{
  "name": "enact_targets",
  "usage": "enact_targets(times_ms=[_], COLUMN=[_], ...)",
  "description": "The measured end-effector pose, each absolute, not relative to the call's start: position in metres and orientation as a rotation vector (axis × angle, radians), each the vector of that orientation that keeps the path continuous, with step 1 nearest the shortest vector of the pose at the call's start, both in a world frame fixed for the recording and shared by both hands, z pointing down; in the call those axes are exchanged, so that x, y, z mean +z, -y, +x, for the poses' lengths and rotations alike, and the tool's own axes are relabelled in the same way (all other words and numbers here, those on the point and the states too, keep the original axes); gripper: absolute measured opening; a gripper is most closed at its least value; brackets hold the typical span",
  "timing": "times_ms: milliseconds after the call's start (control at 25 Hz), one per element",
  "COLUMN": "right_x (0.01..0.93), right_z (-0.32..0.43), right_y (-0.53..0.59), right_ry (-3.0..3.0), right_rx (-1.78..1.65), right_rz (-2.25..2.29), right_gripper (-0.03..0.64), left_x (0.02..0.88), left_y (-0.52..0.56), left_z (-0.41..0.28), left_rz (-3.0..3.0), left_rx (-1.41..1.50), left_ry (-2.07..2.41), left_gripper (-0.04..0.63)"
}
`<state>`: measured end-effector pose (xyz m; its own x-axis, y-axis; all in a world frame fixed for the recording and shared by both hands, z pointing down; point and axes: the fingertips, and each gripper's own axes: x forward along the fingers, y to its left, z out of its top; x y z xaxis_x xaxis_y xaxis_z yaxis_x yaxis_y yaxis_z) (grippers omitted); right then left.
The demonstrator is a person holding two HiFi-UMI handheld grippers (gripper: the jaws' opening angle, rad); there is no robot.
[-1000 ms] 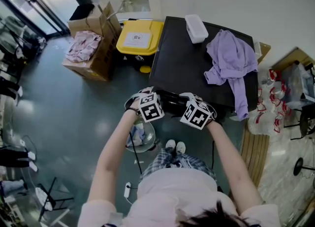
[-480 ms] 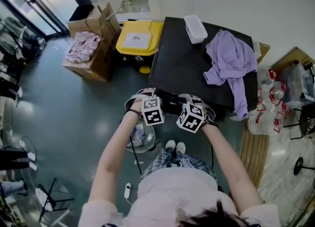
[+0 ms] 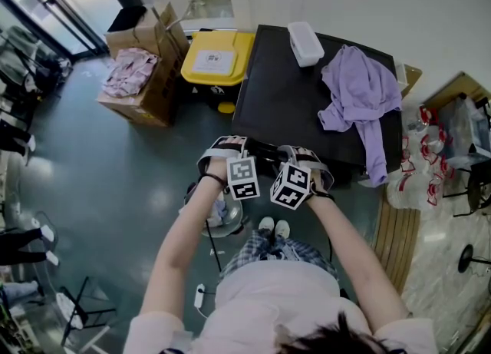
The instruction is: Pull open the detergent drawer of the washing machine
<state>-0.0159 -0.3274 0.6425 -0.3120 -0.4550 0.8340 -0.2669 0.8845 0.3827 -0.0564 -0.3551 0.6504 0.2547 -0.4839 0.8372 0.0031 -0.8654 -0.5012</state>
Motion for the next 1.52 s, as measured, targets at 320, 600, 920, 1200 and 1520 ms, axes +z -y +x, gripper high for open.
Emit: enact_targets(times_ms=[320, 600, 920, 1200, 1520], right_x=[0.641, 0.643, 0.64, 0.639, 0.638], right_z=[-0.014, -0.014, -0.017, -0.02, -0.025], right_y=[0.336, 0.334, 0.322, 0.295, 0.26], right_ry=[1.871, 1.889, 1.937, 1.983, 2.026], right_rx=[-0.23, -0.205, -0.158, -0.099, -0.06], right_rz=[0.588, 0.562, 0.523, 0.489, 0.447], right_gripper=[0.066, 0.061, 0.057, 0.054, 0.052], left_x=[0.655, 0.653, 0.653, 0.653, 0.652], left_y=[0.356, 0.354, 0.342, 0.315, 0.279], left_z=[-0.055, -0.057, -0.06, -0.064, -0.069], left_rz=[-2.019, -2.027, -2.027, -2.057, -2.072], left_rx=[-1.666, -1.679, -1.698, -1.694, -1.694], left_ry=[-0.414, -0.363, -0.321, -0.29, -0.277], left_gripper=[0.086, 0.074, 0.069, 0.067, 0.066])
